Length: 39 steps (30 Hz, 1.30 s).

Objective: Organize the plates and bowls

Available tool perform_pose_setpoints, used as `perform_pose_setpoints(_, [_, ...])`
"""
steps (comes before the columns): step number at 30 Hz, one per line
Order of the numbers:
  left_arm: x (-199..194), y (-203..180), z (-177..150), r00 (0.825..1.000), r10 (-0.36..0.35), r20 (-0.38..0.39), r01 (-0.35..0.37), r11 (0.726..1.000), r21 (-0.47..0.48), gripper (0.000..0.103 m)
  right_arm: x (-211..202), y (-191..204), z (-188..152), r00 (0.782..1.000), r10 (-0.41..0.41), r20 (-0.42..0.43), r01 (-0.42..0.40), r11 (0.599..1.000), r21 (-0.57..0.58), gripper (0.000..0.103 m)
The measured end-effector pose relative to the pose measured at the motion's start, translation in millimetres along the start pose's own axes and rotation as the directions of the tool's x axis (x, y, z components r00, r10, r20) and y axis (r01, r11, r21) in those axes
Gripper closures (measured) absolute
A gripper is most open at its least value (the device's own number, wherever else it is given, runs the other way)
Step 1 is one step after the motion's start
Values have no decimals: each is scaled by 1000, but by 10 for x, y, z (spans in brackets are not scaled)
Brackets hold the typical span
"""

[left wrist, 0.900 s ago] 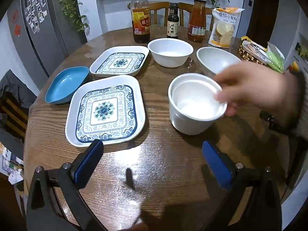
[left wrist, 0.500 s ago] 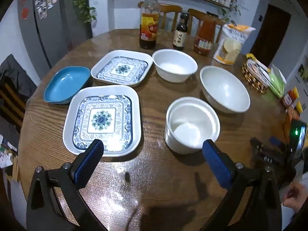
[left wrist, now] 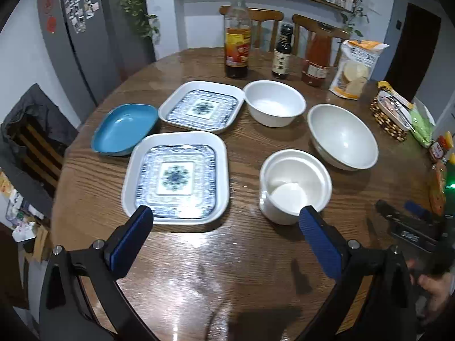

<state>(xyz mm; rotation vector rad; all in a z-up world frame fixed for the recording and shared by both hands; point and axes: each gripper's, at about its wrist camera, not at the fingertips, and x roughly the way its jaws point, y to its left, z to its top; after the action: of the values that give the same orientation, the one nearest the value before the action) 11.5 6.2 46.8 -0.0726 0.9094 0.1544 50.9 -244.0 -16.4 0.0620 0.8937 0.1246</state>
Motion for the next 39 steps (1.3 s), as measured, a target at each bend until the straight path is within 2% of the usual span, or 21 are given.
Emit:
perform_pose_setpoints(4, [-10,66,59,998,68,-6,-68,998,7,0,-334,344,150,996,77,34,-74,995,-67,0])
perform_pose_setpoints(9, [-37,185,105,997,78,1,-78,997,-11,0,-567,726,244,994,89,62,-78,984,-158,0])
perform_pose_setpoints(16, [-44,309,125,997,76,4,-76,997,-22,0,-605,969,282,993,107,51,-95,977,-190,0])
perform_pose_setpoints(39, [-16,399,257,999,32,1,-32,999,30,0,-675,1058,270,997,60,52,-51,986,-156,0])
